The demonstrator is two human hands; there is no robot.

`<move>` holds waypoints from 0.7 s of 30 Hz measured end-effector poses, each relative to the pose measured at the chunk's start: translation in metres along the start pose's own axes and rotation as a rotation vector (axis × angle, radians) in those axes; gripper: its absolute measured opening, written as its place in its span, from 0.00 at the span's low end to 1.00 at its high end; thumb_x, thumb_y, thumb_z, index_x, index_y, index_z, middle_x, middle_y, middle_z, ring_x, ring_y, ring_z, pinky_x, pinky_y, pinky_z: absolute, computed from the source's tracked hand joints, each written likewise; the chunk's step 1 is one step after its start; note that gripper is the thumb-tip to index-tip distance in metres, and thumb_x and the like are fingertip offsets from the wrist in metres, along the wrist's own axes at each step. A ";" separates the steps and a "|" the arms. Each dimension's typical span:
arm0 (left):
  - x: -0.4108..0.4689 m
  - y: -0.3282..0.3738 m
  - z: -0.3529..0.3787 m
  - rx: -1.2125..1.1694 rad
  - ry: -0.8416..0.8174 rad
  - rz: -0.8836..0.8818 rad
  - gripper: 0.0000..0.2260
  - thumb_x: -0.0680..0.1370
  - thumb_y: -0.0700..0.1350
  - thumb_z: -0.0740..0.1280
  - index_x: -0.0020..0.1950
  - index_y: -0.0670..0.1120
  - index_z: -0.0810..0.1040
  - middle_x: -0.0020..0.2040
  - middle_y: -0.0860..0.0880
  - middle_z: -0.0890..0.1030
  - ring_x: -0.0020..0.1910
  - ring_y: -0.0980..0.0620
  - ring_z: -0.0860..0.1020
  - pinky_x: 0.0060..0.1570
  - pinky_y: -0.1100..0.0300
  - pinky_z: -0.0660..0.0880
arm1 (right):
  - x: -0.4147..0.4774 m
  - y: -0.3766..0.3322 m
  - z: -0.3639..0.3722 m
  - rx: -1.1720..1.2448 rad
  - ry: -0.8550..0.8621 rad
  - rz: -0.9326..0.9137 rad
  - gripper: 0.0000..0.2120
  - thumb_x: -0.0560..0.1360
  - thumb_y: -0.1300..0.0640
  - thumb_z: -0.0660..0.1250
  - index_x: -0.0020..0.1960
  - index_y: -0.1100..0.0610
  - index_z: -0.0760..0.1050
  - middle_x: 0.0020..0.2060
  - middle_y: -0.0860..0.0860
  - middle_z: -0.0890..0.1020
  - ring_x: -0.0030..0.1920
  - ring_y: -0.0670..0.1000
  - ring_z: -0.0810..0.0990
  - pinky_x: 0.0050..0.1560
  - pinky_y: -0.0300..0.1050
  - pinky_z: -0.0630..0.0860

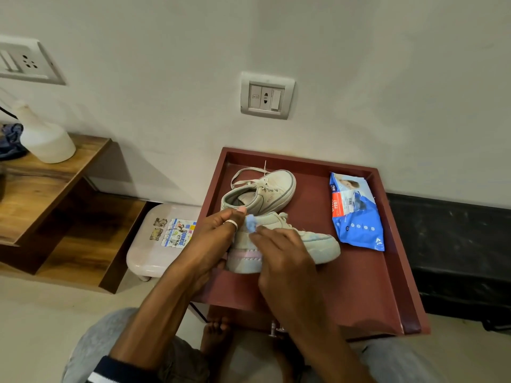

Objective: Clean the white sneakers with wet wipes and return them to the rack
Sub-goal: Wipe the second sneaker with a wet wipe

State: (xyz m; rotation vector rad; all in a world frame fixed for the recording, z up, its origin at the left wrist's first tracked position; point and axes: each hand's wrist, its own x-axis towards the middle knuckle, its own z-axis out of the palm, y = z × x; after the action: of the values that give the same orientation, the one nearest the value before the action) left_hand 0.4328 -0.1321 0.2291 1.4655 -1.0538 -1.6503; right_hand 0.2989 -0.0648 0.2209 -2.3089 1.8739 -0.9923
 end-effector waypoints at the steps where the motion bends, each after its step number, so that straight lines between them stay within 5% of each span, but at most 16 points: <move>1: 0.001 -0.001 -0.001 0.010 -0.007 0.012 0.09 0.82 0.54 0.65 0.54 0.55 0.85 0.54 0.44 0.86 0.54 0.41 0.84 0.57 0.30 0.76 | 0.000 -0.004 0.000 -0.010 -0.022 -0.037 0.20 0.69 0.71 0.69 0.59 0.60 0.81 0.54 0.53 0.83 0.54 0.53 0.79 0.53 0.43 0.78; 5: 0.001 -0.003 -0.002 -0.004 -0.048 0.024 0.10 0.80 0.56 0.68 0.48 0.52 0.84 0.52 0.41 0.86 0.47 0.44 0.84 0.47 0.42 0.78 | 0.003 0.029 -0.012 -0.019 -0.015 0.126 0.17 0.68 0.70 0.70 0.54 0.58 0.83 0.48 0.51 0.85 0.49 0.52 0.80 0.47 0.45 0.80; 8: 0.002 -0.003 -0.003 -0.011 -0.059 0.021 0.11 0.80 0.56 0.68 0.52 0.52 0.85 0.54 0.43 0.86 0.54 0.38 0.84 0.54 0.33 0.76 | 0.002 0.055 -0.018 0.027 0.053 0.265 0.08 0.70 0.68 0.71 0.45 0.58 0.84 0.39 0.52 0.85 0.39 0.52 0.81 0.37 0.52 0.81; 10: 0.002 -0.003 -0.003 -0.010 -0.054 0.032 0.12 0.80 0.57 0.68 0.54 0.51 0.84 0.55 0.44 0.86 0.58 0.36 0.82 0.57 0.26 0.73 | 0.002 0.041 -0.015 0.020 0.081 0.248 0.10 0.70 0.68 0.71 0.49 0.58 0.84 0.41 0.52 0.85 0.41 0.53 0.82 0.40 0.51 0.81; 15: 0.002 -0.007 -0.004 -0.010 -0.025 0.034 0.11 0.81 0.55 0.67 0.54 0.50 0.84 0.55 0.42 0.85 0.58 0.36 0.82 0.58 0.29 0.75 | -0.005 -0.010 -0.002 0.006 -0.041 0.019 0.19 0.68 0.69 0.71 0.58 0.59 0.81 0.52 0.52 0.84 0.51 0.52 0.80 0.51 0.44 0.78; 21: 0.006 -0.008 -0.004 0.002 -0.022 0.028 0.13 0.80 0.59 0.66 0.56 0.52 0.83 0.56 0.42 0.85 0.51 0.38 0.83 0.39 0.53 0.74 | -0.008 0.056 -0.015 -0.010 0.035 0.267 0.12 0.67 0.71 0.73 0.49 0.60 0.84 0.44 0.54 0.85 0.44 0.54 0.83 0.45 0.53 0.82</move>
State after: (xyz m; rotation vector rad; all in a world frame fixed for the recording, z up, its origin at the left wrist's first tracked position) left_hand 0.4357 -0.1347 0.2190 1.4308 -1.0837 -1.6489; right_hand 0.2423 -0.0685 0.2078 -1.9863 2.1316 -0.9951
